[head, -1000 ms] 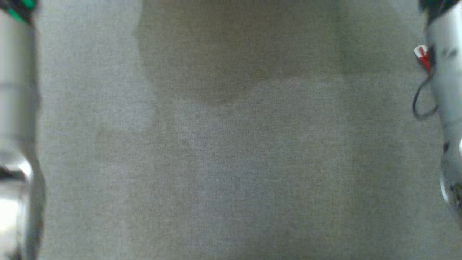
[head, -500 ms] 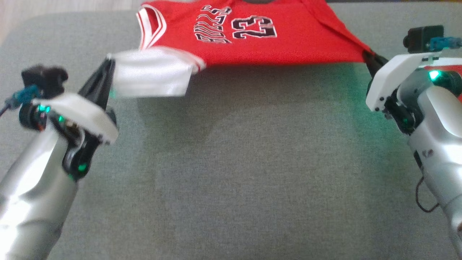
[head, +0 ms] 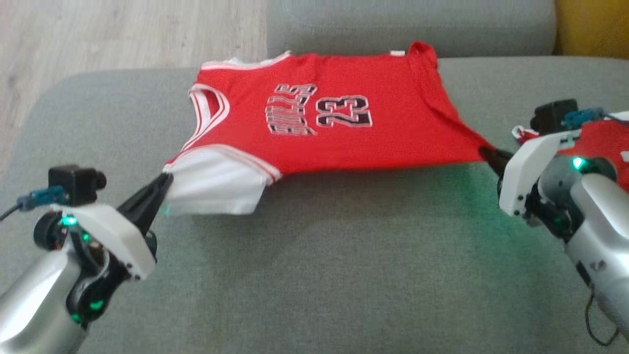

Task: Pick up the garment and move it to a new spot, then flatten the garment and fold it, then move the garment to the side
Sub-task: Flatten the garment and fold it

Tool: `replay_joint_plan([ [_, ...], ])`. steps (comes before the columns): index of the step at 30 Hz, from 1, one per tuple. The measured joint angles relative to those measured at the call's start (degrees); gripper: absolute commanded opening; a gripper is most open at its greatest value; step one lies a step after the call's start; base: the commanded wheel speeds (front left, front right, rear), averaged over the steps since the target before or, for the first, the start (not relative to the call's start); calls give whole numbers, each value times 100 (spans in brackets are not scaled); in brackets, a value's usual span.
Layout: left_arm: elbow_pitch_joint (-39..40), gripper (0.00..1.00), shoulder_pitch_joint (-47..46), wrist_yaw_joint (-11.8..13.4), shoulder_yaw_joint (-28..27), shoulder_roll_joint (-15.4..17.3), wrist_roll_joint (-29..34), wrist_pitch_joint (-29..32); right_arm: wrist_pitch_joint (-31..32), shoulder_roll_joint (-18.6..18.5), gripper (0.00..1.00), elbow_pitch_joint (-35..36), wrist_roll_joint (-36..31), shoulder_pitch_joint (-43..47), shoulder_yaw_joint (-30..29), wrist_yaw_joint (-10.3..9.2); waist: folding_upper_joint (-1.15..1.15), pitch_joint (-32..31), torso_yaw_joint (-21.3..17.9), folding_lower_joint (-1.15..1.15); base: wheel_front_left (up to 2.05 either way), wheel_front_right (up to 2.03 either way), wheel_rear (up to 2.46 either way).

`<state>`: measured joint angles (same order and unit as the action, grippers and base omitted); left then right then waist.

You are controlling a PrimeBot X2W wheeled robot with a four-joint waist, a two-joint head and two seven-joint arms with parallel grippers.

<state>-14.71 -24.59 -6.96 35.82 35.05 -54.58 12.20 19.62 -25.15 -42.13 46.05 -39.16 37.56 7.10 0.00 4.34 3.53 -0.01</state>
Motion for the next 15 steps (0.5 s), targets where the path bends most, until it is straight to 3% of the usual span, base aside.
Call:
replay_joint_plan([
  [12,1413,0,1280,399,46,871,-708,849,512,-396,0,1072,666,1312,81,0,0,-512,-77,-1,0,0,0],
  [15,1674,0,1335,594,-2,934,-722,856,512,-435,0,1301,698,1460,-275,0,0,-455,-82,1,0,0,0],
])
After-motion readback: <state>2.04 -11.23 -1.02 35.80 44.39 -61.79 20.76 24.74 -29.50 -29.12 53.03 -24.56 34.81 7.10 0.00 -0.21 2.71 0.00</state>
